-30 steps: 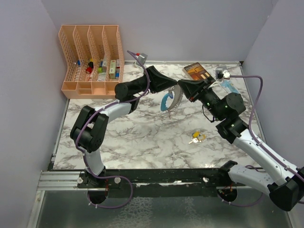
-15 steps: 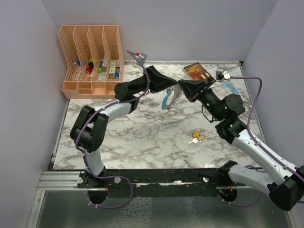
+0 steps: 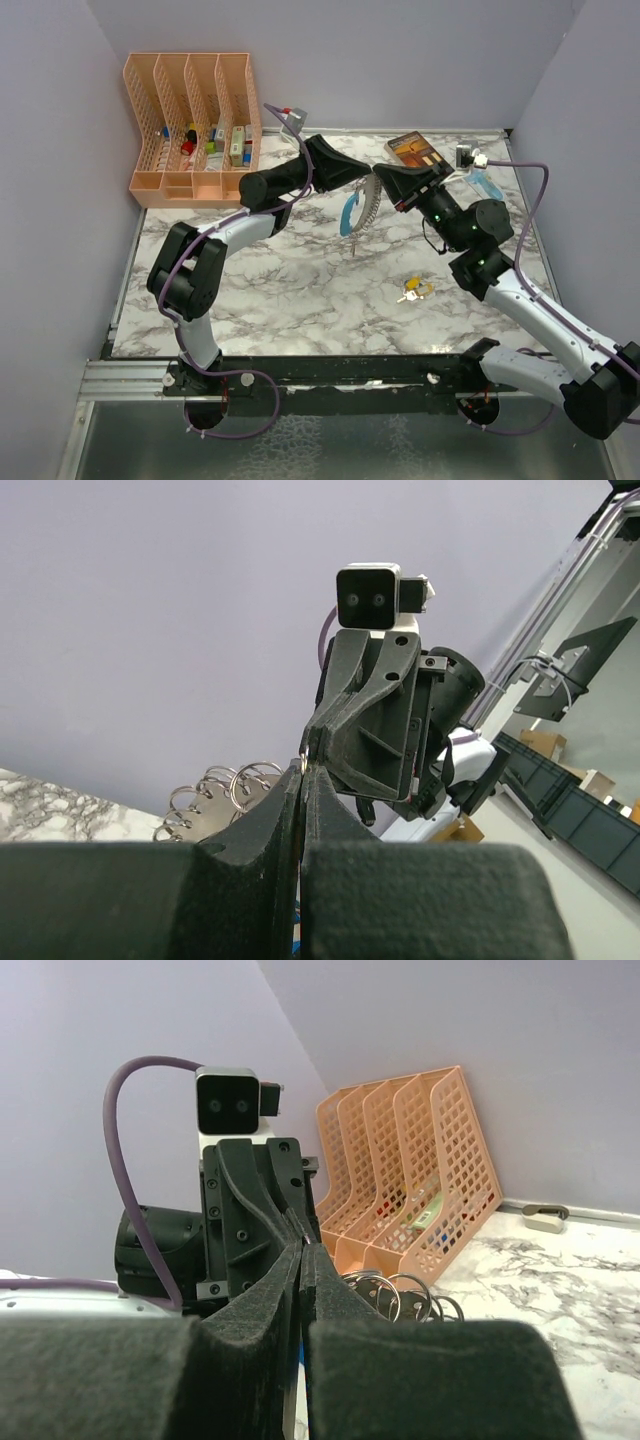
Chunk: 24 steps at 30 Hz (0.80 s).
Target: Put the keys on the keyring
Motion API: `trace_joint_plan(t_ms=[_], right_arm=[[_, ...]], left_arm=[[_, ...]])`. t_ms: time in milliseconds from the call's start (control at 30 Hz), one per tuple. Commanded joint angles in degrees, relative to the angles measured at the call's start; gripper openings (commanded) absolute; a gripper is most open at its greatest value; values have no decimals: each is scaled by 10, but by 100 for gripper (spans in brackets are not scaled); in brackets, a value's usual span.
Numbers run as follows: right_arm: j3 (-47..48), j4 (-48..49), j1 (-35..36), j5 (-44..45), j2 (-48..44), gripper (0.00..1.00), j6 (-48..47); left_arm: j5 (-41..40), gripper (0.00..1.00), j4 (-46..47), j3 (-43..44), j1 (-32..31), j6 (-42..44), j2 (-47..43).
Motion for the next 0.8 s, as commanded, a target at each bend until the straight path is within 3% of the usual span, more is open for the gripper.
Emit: trace_joint_plan(t_ms=[0,233,767], right_arm=[[-11,16,7,-58,13,3,25],[-7,8,8,-60,9,15,34],[-4,11,8,-61,38,14,41]], left_arm=[[-4,0,152,21,-11,-3,-1],[-6,0,151,22,-11,-4,2],[0,0,151,23,-14,-5,-5]])
